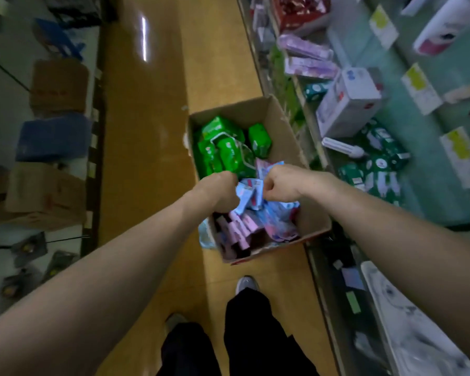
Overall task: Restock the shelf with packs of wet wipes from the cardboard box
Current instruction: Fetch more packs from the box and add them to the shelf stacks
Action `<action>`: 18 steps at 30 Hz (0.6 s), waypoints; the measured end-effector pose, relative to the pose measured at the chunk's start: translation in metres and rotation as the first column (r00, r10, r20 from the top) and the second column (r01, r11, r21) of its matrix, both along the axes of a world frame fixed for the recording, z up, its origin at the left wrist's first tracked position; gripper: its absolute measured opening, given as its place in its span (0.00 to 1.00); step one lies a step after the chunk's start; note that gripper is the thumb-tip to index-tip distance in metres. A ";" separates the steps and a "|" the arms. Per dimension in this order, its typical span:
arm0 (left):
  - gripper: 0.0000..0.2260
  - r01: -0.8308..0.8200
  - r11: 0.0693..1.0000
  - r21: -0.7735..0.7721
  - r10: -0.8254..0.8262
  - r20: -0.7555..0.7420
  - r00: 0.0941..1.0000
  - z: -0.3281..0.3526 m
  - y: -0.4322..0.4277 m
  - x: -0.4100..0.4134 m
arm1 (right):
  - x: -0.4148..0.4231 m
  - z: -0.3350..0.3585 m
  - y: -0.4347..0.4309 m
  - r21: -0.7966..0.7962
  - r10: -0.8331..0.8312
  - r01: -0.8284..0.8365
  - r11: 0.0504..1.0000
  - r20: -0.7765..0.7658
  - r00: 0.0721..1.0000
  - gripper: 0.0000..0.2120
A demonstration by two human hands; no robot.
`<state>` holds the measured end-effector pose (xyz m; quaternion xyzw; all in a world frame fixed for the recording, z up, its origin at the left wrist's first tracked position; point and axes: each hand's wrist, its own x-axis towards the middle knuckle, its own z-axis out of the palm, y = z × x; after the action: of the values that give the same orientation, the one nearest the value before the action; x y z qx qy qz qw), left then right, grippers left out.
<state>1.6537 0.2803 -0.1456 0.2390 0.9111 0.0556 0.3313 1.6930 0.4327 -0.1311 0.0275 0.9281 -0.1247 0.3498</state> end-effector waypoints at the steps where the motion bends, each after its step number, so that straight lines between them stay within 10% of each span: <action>1: 0.18 -0.016 1.000 -0.018 0.016 0.031 0.999 -0.011 0.005 -0.001 | 0.001 -0.011 0.012 0.004 -0.013 0.012 1.000 0.019 1.000 0.10; 18: 0.19 -0.166 0.981 -0.102 0.187 0.254 0.949 -0.106 0.024 -0.004 | 0.034 -0.148 0.054 -0.065 -0.055 0.084 0.994 0.360 0.931 0.12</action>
<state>1.6493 0.3041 -0.2518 0.1336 0.8785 0.0800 0.4516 1.7266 0.4863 -0.2788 0.0686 0.8418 -0.1665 0.5089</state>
